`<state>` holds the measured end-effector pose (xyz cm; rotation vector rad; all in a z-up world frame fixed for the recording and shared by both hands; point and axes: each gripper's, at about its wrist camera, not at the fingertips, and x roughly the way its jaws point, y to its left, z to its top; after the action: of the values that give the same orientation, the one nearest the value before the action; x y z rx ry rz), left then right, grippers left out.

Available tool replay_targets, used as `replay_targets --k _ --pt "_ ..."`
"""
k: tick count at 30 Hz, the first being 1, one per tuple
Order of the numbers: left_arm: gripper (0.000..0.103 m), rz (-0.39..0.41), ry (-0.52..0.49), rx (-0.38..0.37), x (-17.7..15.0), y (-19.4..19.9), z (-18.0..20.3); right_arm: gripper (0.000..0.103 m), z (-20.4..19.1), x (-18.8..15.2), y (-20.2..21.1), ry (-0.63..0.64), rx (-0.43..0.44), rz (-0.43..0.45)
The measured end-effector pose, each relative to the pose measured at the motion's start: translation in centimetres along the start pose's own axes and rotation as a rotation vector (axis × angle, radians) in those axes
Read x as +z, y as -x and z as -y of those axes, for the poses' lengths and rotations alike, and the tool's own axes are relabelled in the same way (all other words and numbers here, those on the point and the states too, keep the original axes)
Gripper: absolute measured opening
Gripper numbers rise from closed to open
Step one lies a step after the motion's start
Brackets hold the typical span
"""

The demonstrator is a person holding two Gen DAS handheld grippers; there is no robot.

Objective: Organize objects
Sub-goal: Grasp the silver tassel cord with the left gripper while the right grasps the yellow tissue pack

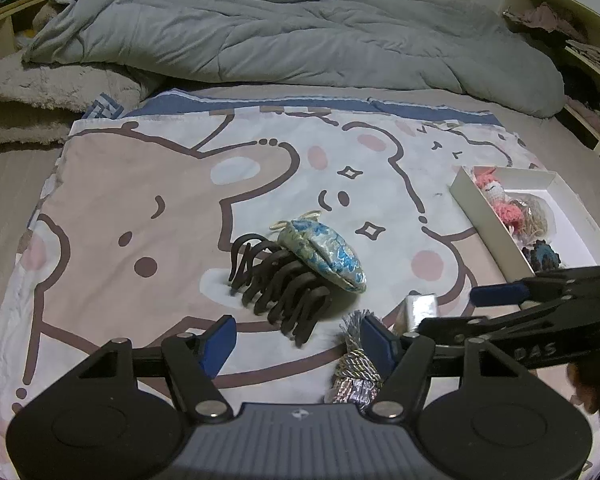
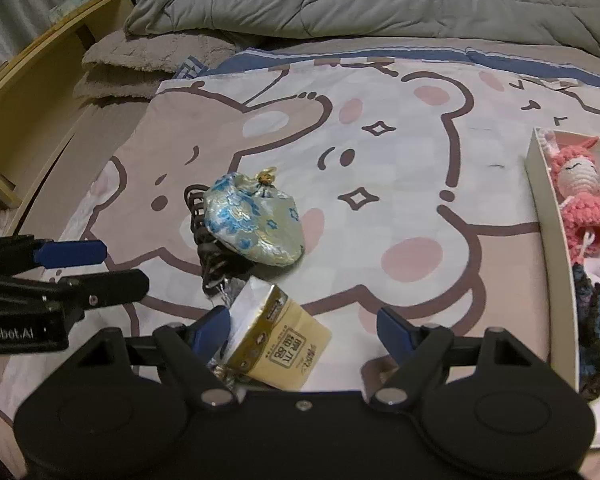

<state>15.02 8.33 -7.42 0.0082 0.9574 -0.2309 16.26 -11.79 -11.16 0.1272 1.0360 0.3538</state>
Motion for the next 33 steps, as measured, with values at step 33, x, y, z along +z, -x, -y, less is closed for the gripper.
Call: replay_targets --k 33 --pt "0.061 -0.231 -0.134 -0.086 -1.8 -8.0 4.6 0.072 2.5 -1.4 -0.6 0.361 0.173 -0.191"
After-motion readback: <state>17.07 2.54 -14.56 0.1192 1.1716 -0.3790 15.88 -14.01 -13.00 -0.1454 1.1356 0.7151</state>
